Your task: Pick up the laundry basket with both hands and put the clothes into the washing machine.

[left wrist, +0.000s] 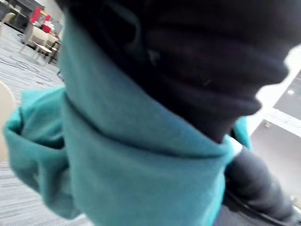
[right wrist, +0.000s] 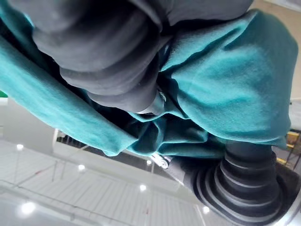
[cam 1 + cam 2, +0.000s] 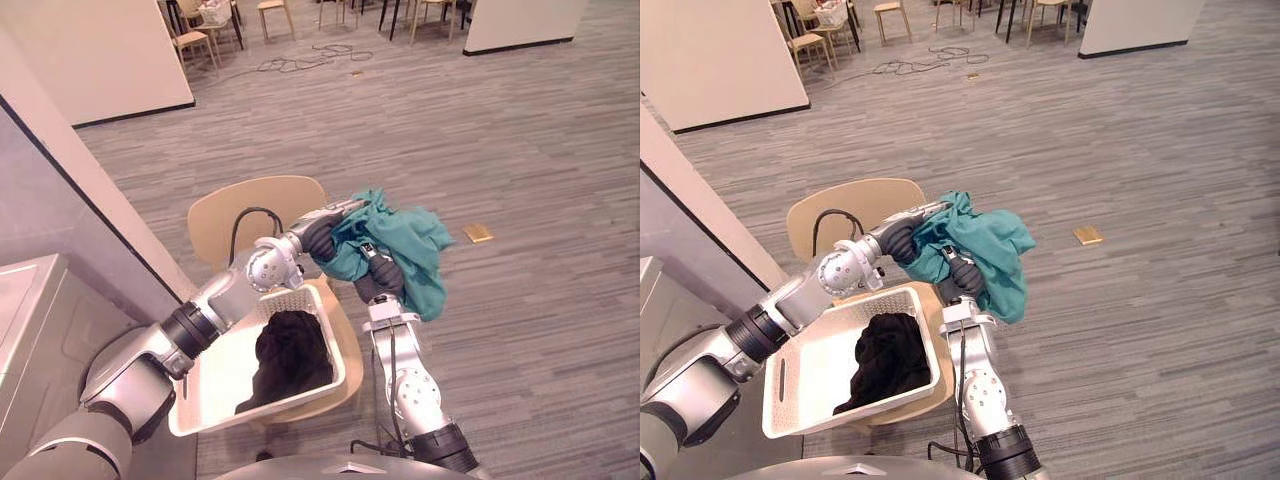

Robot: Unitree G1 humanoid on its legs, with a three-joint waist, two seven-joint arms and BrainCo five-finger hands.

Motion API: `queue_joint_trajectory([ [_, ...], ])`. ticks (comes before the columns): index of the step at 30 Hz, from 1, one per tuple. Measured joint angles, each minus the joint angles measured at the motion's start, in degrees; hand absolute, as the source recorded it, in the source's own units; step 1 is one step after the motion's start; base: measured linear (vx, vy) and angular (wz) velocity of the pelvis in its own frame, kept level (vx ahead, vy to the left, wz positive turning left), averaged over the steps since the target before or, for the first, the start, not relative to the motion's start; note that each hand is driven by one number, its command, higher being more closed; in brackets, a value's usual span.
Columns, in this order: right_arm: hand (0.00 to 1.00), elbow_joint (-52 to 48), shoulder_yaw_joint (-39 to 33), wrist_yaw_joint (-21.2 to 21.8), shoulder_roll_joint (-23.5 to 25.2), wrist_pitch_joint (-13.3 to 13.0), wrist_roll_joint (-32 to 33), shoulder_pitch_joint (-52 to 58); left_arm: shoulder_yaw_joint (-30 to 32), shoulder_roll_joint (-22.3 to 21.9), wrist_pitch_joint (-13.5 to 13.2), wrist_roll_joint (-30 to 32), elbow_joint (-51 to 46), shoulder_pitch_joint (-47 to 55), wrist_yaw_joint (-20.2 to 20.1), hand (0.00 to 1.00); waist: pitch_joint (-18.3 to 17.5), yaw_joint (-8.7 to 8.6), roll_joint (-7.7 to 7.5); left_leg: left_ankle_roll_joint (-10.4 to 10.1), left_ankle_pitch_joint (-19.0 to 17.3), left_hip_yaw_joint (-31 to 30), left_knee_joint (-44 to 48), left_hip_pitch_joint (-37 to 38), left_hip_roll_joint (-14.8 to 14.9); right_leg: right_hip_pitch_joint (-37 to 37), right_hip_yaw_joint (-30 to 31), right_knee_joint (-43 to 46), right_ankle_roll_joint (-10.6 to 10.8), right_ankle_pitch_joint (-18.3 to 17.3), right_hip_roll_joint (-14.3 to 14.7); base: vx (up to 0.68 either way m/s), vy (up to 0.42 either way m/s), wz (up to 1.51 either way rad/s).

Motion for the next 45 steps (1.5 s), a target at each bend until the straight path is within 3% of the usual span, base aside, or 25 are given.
queue_joint_trajectory([
  [3, 1.00, 0.00, 0.03, -0.12, -0.87, -0.50, 0.01, 0.19, -0.69, -1.56, 0.07, -0.85, 0.13, 0.63, 0.29, 0.00, 0.08, -0.23, -0.11, 0.00, -0.01, 0.31, 0.01, 0.05, 0.00, -0.19, 0.57, -0.01, 0.03, 0.04, 0.02, 0.00, -0.001, -0.05],
  [4, 1.00, 0.00, 0.03, -0.20, -0.90, -0.70, 0.01, 0.39, -0.72, -1.98, 0.18, -0.85, 0.21, 0.77, 0.31, 1.00, 0.12, -0.39, -0.18, -0.01, -0.02, 0.36, 0.01, 0.06, 0.00, -0.20, 0.63, -0.01, 0.03, 0.04, 0.02, 0.00, 0.000, 0.00],
  [18, 1.00, -2.36, 0.07, -2.51, -2.16, -1.74, 0.06, 2.94, -0.61, -5.75, 0.79, -2.18, 0.44, 0.67, 4.42, 1.00, 0.57, -0.65, -0.91, -0.04, -0.05, 0.67, 0.02, -0.26, -0.04, -0.71, 0.70, -0.02, 0.15, 0.20, -0.06, 0.00, 0.000, -0.01],
  [30, 1.00, -2.42, 0.38, -2.51, -3.02, -0.22, 0.05, 2.97, 1.01, -7.41, 0.68, -4.36, 2.47, 2.39, 5.33, 1.00, 0.46, -0.51, -0.92, -0.01, 0.04, 0.41, 0.02, -0.68, -0.11, -0.96, 0.54, -0.01, 0.22, 0.35, -0.10, 0.00, 0.000, 0.00],
  [31, 0.00, -2.42, 0.47, -2.51, -3.02, -0.09, 0.04, 3.04, 1.53, -7.79, 0.68, -4.89, 2.51, 3.09, 5.44, 1.00, 0.45, -0.52, -0.91, -0.01, 0.04, 0.39, 0.02, -0.67, -0.11, -0.94, 0.54, -0.01, 0.22, 0.35, -0.10, 0.00, 0.000, 0.00],
  [38, 0.00, -2.42, 1.40, -2.52, -3.16, 3.26, -0.04, 5.29, 5.87, -11.70, -0.78, -10.86, 8.48, 8.56, 5.53, 1.00, 0.48, -0.20, -1.09, -0.01, 0.04, 0.31, 0.01, 0.03, -0.09, -0.16, 0.70, -0.01, 0.25, 0.33, -0.08, 0.00, 0.000, 0.00],
  [45, 0.00, -5.18, 1.33, -2.50, -4.03, 6.81, -0.08, 10.82, 10.23, -15.02, -1.41, -24.66, 13.49, 16.11, 4.06, 1.00, 0.36, 0.91, -2.42, -0.28, -0.30, 0.82, -0.38, 0.29, 0.01, -0.30, 1.26, -0.01, 0.69, -0.03, -0.03, 0.00, 0.000, -0.03],
])
